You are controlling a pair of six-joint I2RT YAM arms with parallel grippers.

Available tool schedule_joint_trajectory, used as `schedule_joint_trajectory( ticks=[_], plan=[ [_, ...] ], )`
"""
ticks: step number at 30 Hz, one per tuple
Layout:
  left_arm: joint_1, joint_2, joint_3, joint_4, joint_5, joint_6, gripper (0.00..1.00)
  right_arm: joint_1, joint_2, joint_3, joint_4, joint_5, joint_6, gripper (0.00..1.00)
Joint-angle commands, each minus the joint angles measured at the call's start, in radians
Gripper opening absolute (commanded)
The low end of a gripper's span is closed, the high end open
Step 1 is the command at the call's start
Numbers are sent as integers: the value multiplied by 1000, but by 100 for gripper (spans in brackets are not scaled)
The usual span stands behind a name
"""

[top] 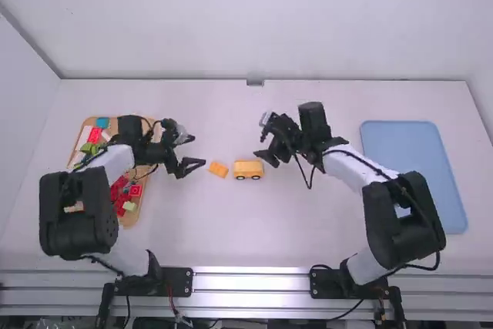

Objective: Assemble lego blocks to make yellow taxi

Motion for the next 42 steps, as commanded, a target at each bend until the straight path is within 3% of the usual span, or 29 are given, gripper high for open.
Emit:
schedule_joint_trajectory(
  ticks=[1, 5, 6, 9, 23, 27, 32, 37, 42],
  plan=[
    [-57, 71, 67, -79, 5, 285, 99, -29, -10, -19, 50, -135, 3, 98],
    [-122, 163, 144, -228, -34, 540, 97, -55, -10, -26, 49, -175, 3, 98],
    [-130, 176, 152, -239, -37, 571, 92, -58, -10, -26, 48, -177, 3, 98],
    [-147, 233, 173, -243, -56, 650, 91, -68, -10, -26, 40, -182, 3, 98],
    [-138, 418, 181, -63, -95, 517, 80, -57, -10, -26, 62, -178, 2, 99],
    [-138, 435, 180, -72, -105, 559, 69, -59, -10, -26, 52, -179, 2, 98],
    [-138, 436, 148, -49, -113, 575, 46, -59, -10, -26, 49, -179, 2, 99],
    [-130, 436, 129, -36, -105, 575, 41, -59, -10, -26, 48, -179, 3, 98],
    [-138, 436, 82, 29, -104, 573, 44, -59, -10, -26, 45, -180, 3, 98]
  ],
)
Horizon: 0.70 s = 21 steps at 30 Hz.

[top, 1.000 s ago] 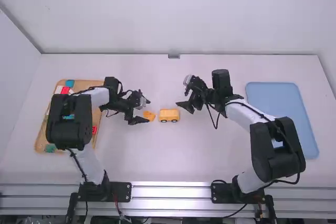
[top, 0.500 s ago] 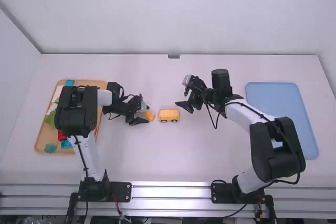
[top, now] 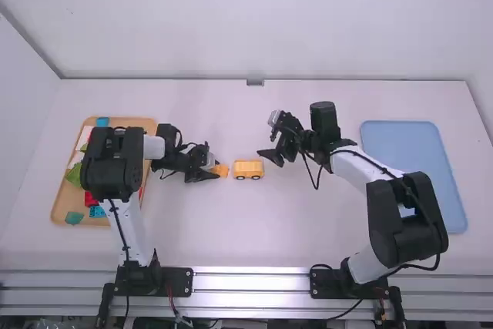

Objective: Assemble lego blocks to make yellow taxi

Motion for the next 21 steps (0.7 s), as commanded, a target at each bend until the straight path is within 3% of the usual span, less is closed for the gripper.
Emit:
schedule_joint_trajectory(
  ticks=[1, 6, 11, 17, 21],
  plan=[
    [-2, 13, -43, 24, -7, 2, 43, 3, -10, -8, -2, -16, 5, 98],
    [3, 13, -65, 54, -10, 3, 26, 3, -10, -8, 0, -11, 4, 99],
    [32, 11, -40, -19, 18, 3, 18, 2, -10, -8, 6, -13, -79, 98],
    [70, -55, -2, -169, 12, 3, 12, 3, -10, -8, -49, -6, -132, 99],
    [56, -134, 3, -225, 12, 3, 10, 2, -3, -32, -106, -21, -297, 98]
  ],
)
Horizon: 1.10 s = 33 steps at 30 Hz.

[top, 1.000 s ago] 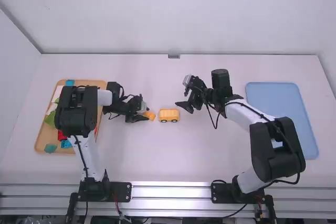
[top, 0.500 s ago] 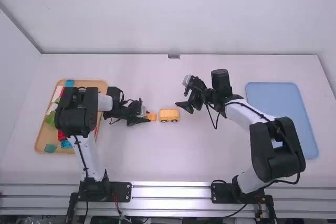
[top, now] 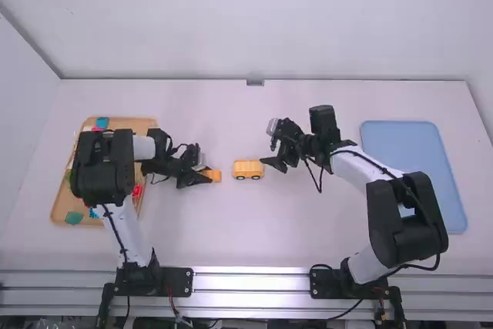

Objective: Assemble lego blocks to make yellow taxi

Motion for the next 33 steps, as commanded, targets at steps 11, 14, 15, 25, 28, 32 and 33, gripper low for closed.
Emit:
schedule_joint_trajectory(
  ticks=[11, 14, 15, 25, 28, 32, 33],
  plan=[
    [-106, -248, -13, 78, 16, -125, 5, 2, 226, -90, 290, -179, -25, 99],
    [-135, -248, -19, 140, 15, -209, 4, 2, 291, -58, 285, -219, -61, 99],
    [-145, -248, -23, 146, 19, -206, 4, 2, 307, -52, 285, -230, -77, 99],
    [-225, -248, -122, 468, -63, -482, 2, 2, 436, 16, 285, -313, -155, 98],
    [-235, -248, -148, 523, 10, -494, 4, 14, 457, 33, 285, -313, -156, 99],
    [-236, -247, -161, 534, 55, -495, 5, 42, 491, 61, 292, -305, -156, 99],
    [-235, -247, -162, 534, 59, -495, 5, 47, 499, 66, 297, -303, -155, 99]
  ],
)
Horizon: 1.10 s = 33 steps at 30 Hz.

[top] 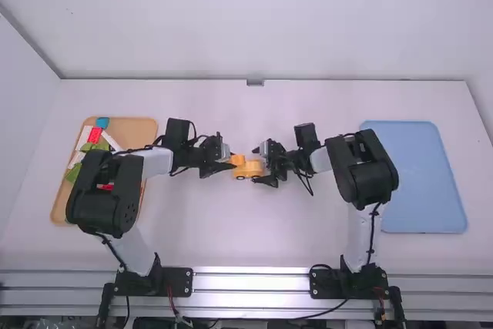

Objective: Assemble lego blocks to make yellow taxi

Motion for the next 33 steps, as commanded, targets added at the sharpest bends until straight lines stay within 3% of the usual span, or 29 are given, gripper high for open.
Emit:
schedule_joint_trajectory(
  ticks=[1, 8, 12, 20, 28, 33],
  plan=[
    [0, -13, -8, 2, 65, -24, 6, 23, 46, 37, 13, -16, -3, 99],
    [-6, -13, -8, -1, 69, -24, 7, 20, 86, 56, 21, -19, -3, 98],
    [-17, -9, -8, 13, 89, -23, 15, 5, 103, 56, 24, 5, -3, 96],
    [-16, 52, -8, 75, 167, -25, 11, -23, 150, 56, 107, -132, 26, 97],
    [-18, 66, -8, 122, 166, -91, 8, 20, 151, 58, 142, -73, 34, 96],
    [-18, 98, -8, 184, 220, -114, 7, 39, 151, 58, 147, -42, 50, 89]
  ],
)
